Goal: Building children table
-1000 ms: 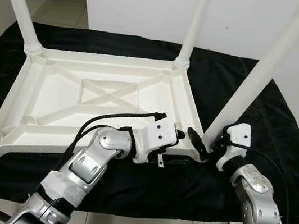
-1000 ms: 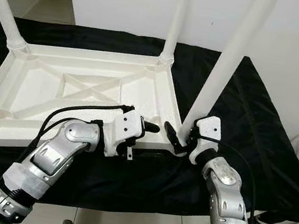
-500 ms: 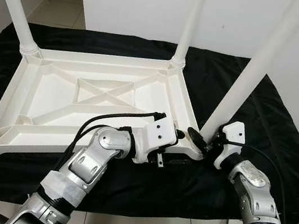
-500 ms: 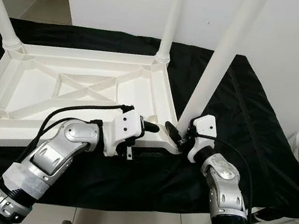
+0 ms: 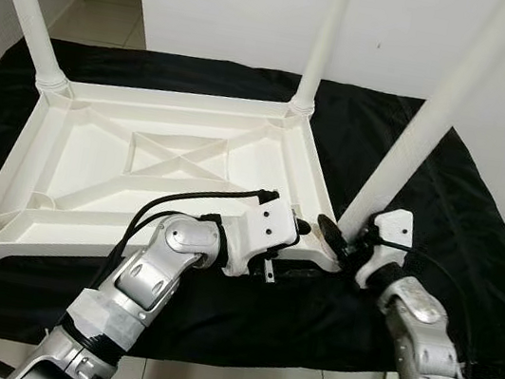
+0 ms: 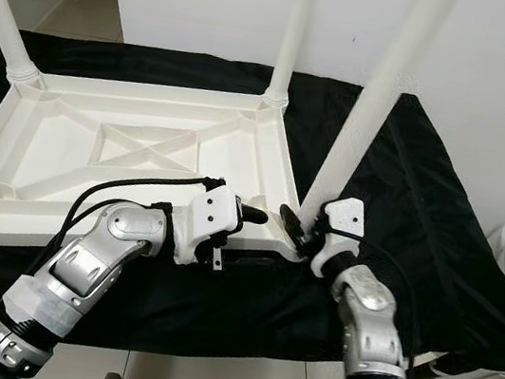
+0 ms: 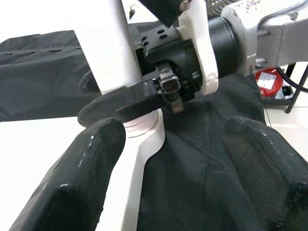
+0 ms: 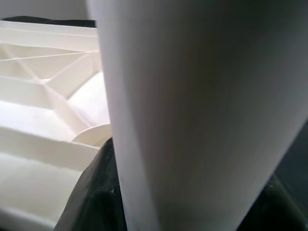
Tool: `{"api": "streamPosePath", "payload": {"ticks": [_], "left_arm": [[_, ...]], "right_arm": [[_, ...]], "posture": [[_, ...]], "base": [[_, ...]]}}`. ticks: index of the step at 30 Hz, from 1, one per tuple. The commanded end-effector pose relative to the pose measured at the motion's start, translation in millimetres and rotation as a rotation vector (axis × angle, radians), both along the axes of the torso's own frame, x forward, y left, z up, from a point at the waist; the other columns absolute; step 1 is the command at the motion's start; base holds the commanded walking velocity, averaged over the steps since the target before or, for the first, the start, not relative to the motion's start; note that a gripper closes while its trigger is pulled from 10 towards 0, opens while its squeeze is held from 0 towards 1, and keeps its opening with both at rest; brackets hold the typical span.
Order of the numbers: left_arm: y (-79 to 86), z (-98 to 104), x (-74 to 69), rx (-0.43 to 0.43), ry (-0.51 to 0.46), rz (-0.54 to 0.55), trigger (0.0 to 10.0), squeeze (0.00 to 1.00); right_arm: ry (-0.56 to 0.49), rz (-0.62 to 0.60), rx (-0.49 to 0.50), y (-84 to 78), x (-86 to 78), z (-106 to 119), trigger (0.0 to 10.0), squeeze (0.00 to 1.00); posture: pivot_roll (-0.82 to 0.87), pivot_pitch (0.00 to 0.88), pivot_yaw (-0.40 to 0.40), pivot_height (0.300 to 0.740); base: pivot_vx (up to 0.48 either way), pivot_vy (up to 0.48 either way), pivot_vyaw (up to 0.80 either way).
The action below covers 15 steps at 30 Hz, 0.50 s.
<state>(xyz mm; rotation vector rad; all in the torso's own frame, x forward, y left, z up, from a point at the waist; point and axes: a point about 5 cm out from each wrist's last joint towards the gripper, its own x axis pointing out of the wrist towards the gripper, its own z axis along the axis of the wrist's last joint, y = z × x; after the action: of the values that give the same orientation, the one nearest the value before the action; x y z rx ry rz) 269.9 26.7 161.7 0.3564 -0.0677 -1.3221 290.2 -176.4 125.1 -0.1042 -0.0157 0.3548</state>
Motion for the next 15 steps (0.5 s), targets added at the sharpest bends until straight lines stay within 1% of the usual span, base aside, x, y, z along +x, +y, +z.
{"api": "streamPosePath", "payload": {"ticks": [1,3,7,8,9,11,12,13,15], "left_arm": [[1.8,1,1.3,-0.012,-0.007,0.048,10.0,0.0],[1.4,0,0.8,-0.012,-0.006,0.046,10.0,0.0],[1.3,0,0.7,-0.012,-0.006,0.045,10.0,0.0],[1.5,0,0.7,-0.012,-0.005,0.045,10.0,0.0],[1.5,0,0.7,-0.012,-0.005,0.045,10.0,0.0],[1.6,0,0.3,-0.011,-0.003,0.043,10.0,0.0],[1.6,0,0.3,-0.011,-0.003,0.043,10.0,0.0],[1.4,-1,0.2,-0.01,-0.002,0.041,10.0,0.0],[0.6,-1,0.3,-0.01,-0.001,0.041,10.0,0.0]], "right_arm": [[0.057,-0.048,-0.02,-5.2,-2.0,-10,10.0,0.0],[0.053,-0.101,-0.011,0.0,-5.2,-8,10.0,0.0],[0.053,-0.123,-0.01,1.6,-6.5,-8,10.0,0.0],[0.055,-0.165,0.005,4.4,-9.4,-7,10.0,0.0],[0.055,-0.165,0.005,4.4,-9.4,-7,10.0,0.0],[0.061,-0.303,0.061,14.4,-18.0,-6,10.0,0.0],[0.061,-0.303,0.061,14.4,-18.0,-6,10.0,0.0],[0.068,-0.372,0.081,17.8,-21.2,-6,10.0,0.0],[0.075,-0.493,0.084,20.0,-24.9,-8,10.0,0.0]], "posture": [[-0.03,0.0,0.003,0.74],[-0.03,0.0,0.003,0.74],[-0.03,0.0,0.003,0.74],[-0.03,0.0,0.002,0.74],[-0.03,0.0,0.002,0.74],[-0.04,0.0,0.004,0.74],[-0.04,0.0,0.004,0.74],[-0.04,0.0,0.004,0.74],[-0.04,0.0,0.003,0.74]], "base": [[0.0,0.0,0.0],[0.0,0.0,0.0],[0.0,0.0,0.0],[0.0,0.0,0.0],[0.0,0.0,0.0],[0.0,0.0,0.0],[0.0,0.0,0.0],[0.0,0.0,0.0],[0.0,0.0,0.0]]}}
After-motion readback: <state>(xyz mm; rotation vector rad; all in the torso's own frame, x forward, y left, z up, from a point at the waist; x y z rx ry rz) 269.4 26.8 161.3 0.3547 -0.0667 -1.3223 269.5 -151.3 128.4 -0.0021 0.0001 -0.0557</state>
